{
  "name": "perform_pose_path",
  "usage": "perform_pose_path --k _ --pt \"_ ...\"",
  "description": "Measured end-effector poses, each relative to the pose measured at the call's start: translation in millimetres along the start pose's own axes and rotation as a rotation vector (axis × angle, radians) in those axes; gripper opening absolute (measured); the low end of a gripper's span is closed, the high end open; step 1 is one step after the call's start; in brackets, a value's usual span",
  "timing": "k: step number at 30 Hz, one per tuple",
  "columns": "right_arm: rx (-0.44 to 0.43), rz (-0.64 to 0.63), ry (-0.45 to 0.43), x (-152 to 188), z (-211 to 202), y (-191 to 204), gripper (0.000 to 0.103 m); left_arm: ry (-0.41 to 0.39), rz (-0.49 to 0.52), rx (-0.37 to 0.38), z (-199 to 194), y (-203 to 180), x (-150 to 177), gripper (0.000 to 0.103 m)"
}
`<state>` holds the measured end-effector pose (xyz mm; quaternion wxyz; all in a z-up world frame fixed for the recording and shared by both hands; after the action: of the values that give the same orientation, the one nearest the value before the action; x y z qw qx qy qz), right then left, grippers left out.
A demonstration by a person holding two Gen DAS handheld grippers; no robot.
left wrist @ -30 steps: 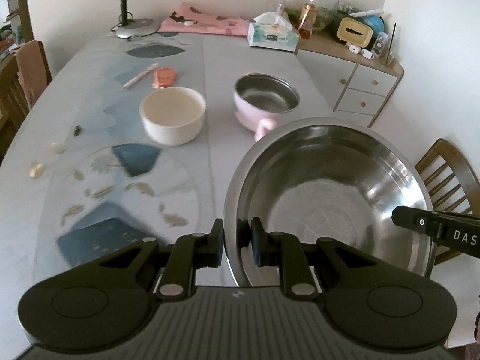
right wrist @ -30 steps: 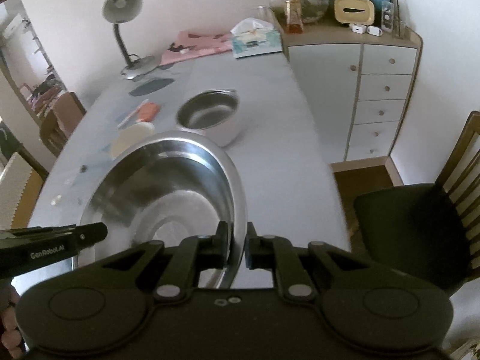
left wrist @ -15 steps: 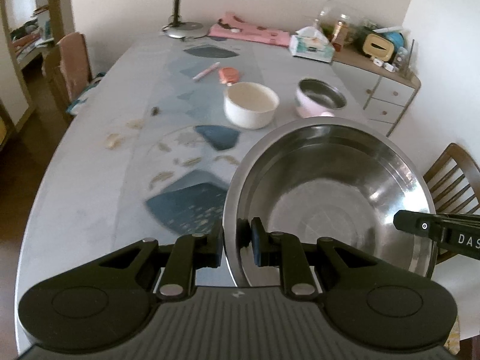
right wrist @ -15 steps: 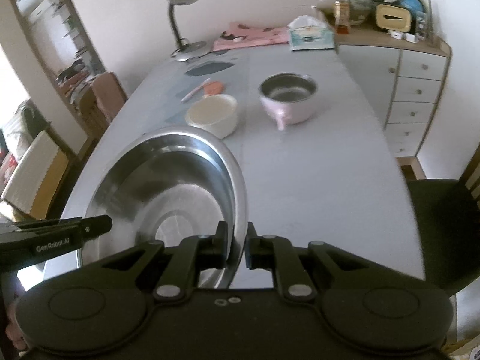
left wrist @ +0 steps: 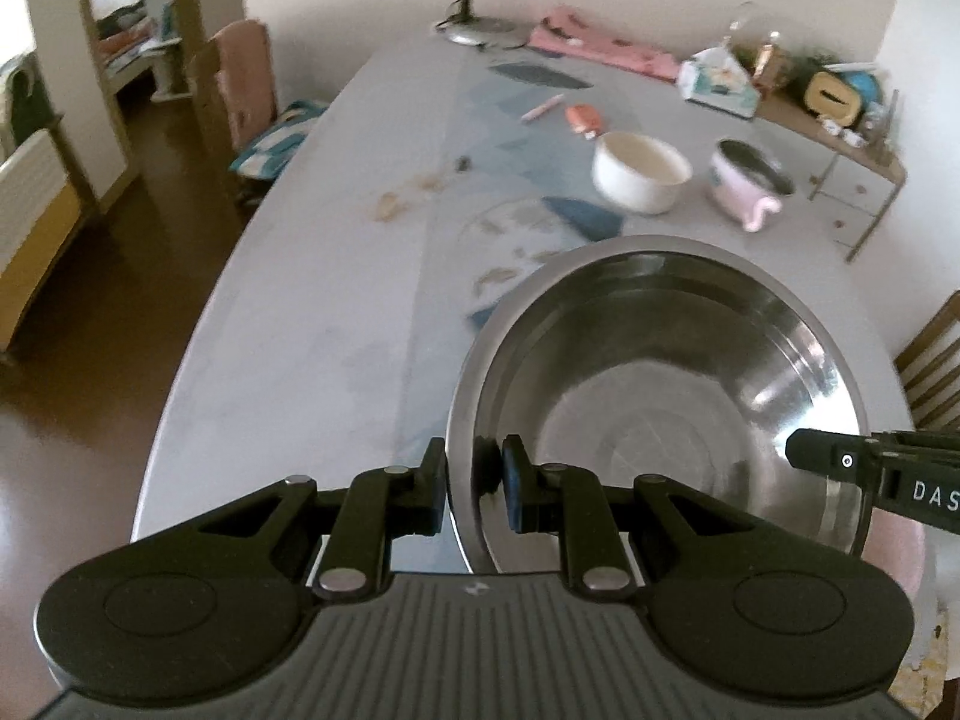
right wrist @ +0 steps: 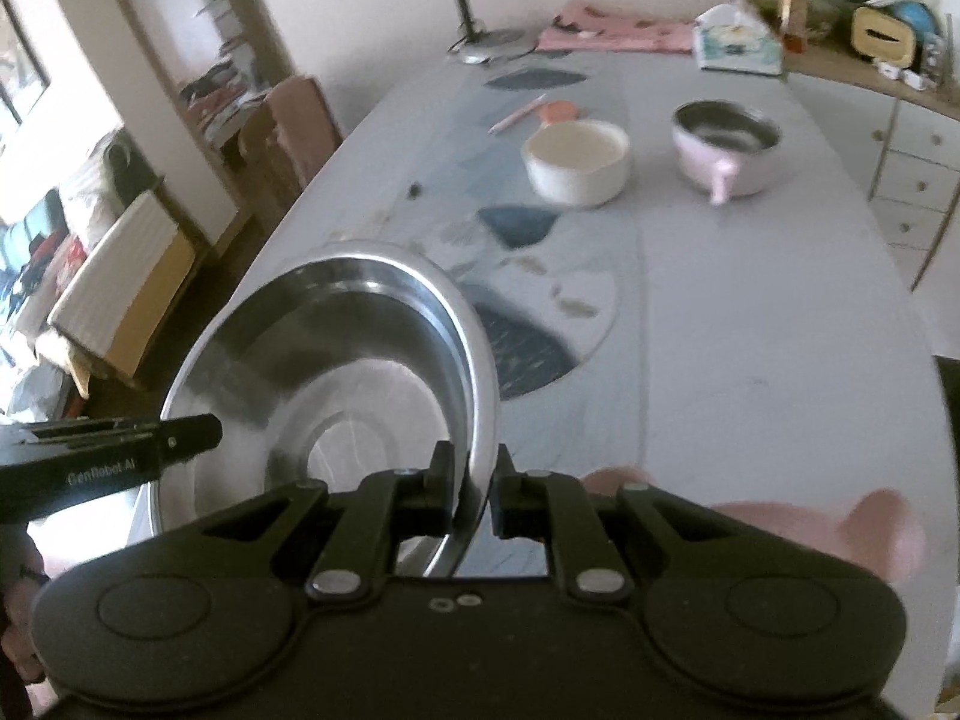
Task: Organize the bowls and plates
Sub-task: 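Lift the steel bowl with both grippers and carry it toward the pink plate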
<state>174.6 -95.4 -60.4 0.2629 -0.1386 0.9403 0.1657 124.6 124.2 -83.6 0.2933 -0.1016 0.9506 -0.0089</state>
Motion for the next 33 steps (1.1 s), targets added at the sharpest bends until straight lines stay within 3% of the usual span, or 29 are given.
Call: perform_pose_path --k 9,16,33 --pt "-0.075 -0.020 0.144 34 46 39 0.014 0.061 -0.035 -0.087 11 47 32 0.017" --pt "-0.106 -0.033 0.222 62 74 53 0.014 0.128 -0.050 -0.118 24 63 59 0.017" --pt "-0.069 -0.097 0.275 78 90 61 0.014 0.165 -0.080 -0.118 44 71 78 0.017"
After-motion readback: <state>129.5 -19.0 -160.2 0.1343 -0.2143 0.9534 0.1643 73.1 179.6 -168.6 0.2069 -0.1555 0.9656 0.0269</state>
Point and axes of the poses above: each gripper's, at about its wrist camera, not at the fingertips, and z roughly the way its jaws point, y to its left, x to its underside, the point moved 3 cm from there along z, roughly the way its jaws point, and after that the axes turned 1 degree about z, right-handed, at the moved point
